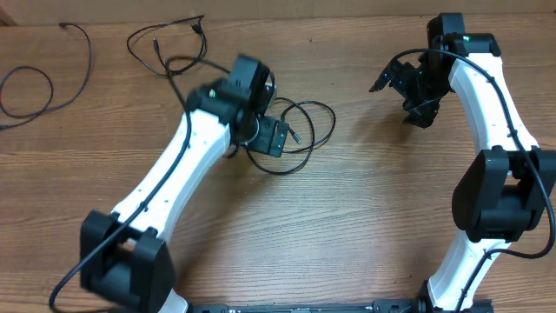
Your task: Untangle cables
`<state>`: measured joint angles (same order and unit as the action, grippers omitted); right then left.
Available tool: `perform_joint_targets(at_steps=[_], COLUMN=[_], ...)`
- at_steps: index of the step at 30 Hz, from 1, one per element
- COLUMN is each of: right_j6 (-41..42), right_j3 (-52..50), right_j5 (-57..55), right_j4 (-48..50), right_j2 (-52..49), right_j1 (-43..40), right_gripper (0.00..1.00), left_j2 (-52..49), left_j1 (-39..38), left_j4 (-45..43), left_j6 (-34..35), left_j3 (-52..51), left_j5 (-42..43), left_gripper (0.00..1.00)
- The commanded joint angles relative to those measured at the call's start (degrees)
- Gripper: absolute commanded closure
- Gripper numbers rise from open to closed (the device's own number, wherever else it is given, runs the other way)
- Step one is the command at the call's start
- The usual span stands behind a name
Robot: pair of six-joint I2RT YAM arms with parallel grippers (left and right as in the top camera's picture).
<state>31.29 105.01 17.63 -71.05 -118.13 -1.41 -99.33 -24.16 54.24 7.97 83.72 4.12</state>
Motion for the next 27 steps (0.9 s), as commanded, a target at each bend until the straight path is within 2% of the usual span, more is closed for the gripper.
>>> perform_joint_targets(at_steps=[1,3,7,10,11,14,18,22,24,27], right_j6=[-0.28,-0.28,-0.28,-0.28,-0.28,-0.28,-0.28,-0.28,-0.28,-0.28], right_j3=[1.36,1.36,1.36,1.36,1.36,1.36,1.36,1.36,1.36,1.36], right_j5=[0.02,0.02,0.02,0.02,0.02,0.02,0.02,0.02,0.02,0.02], right_j4=[0.24,0.24,0.26,0.24,0.24,0.24,0.24,0.24,0.24,0.24], right_j2=[2.10,2.10,2.10,2.10,2.10,2.10,2.10,2.10,2.10,2.10], right_j1=[-0.22,-0.22,-0.22,-0.22,-0.22,-0.22,-0.22,-0.22,-0.22,-0.22], right_gripper=[0.00,0.00,0.00,0.00,0.00,0.00,0.00,0.00,0.00,0.00], left_j2=[5.66,4.61,0.26,-3.30,-4.37,-7.91,-12.04,-14.91,-15.41,-15.41], left_j1=[-1.18,-1.64,-2.49,-3.50,-3.89,-5.33,-7.17,-8.72,-9.20,-9.25], left_j4=[-6.95,-11.85,-16.98,-21.00,-22.53,-27.28,-30.62,-31.58,-31.69,-31.98], left_j6=[-1.14,-3.56,-13.35,-17.25,-17.44,-17.44,-17.40,-17.42,-17.42,-17.44], left_j3=[-4.42,-6.60,-7.87,-7.87,-7.87,-7.87,-7.87,-7.87,-7.87,-7.87], left_j5=[3.56,6.58,15.72,18.25,17.94,17.77,14.34,13.29,13.25,11.80], left_gripper=[0.00,0.00,0.00,0.00,0.01,0.11,0.21,0.39,0.42,0.40])
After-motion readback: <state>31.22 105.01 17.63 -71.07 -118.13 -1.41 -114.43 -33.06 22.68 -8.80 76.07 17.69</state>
